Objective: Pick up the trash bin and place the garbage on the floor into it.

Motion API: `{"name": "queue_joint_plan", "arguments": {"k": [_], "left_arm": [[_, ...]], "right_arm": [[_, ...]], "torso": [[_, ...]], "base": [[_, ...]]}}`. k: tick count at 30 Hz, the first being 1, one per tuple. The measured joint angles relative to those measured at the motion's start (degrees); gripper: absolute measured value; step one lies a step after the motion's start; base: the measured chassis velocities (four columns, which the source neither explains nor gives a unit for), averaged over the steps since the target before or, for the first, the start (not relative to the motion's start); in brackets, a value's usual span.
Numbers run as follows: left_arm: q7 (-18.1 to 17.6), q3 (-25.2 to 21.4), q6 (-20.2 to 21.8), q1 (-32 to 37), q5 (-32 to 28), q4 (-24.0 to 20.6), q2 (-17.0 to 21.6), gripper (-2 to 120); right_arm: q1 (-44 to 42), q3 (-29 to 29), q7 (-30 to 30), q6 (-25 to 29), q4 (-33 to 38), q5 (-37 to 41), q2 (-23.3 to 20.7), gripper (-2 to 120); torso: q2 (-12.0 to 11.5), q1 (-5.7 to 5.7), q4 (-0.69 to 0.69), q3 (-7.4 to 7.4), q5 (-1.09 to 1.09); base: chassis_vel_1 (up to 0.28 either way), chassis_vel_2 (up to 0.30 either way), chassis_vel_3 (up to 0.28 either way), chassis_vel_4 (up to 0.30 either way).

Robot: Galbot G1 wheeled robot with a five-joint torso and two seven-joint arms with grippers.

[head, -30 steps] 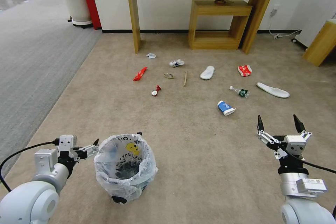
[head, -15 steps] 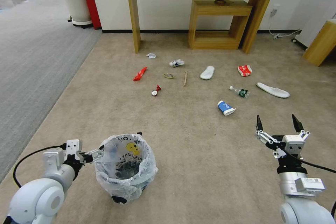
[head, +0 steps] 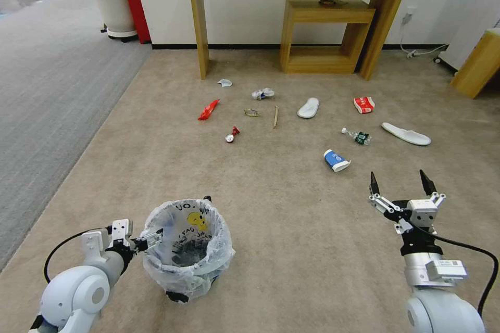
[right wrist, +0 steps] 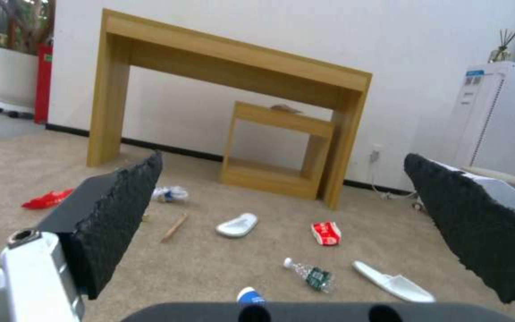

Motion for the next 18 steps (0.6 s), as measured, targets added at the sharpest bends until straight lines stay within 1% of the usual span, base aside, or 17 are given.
{"name": "queue_joint_plan", "arguments": {"k": [4, 11, 18], "left_arm": [[0.2, 1.6, 0.0, -1.9, 0.3, 3.3, 0.2, 100], [1.4, 3.1, -0.5, -4.2, 1.0, 5.8, 0.0, 100], [1.5, 4.9, -0.5, -6.4, 1.9, 7.7, 0.0, 100]], "right_arm": [[0.1, -0.2, 0.0, 0.2, -0.2, -0.2, 0.1, 100], [-0.1, 0.0, 0.0, 0.4, -0.4, -0.2, 0.2, 100], [0.1, 0.0, -0.1, 0.4, -1.0, -0.3, 0.3, 100]], "torso": [[0.0, 0.00, -0.01, 0.00, 0.00], [0.0, 0.00, 0.00, -0.01, 0.04], [0.0, -0.01, 0.00, -0.02, 0.05]], "base": [[0.000, 0.000, 0.000, 0.000], [0.000, 0.000, 0.000, 0.000], [0.000, 0.000, 0.000, 0.000]]}}
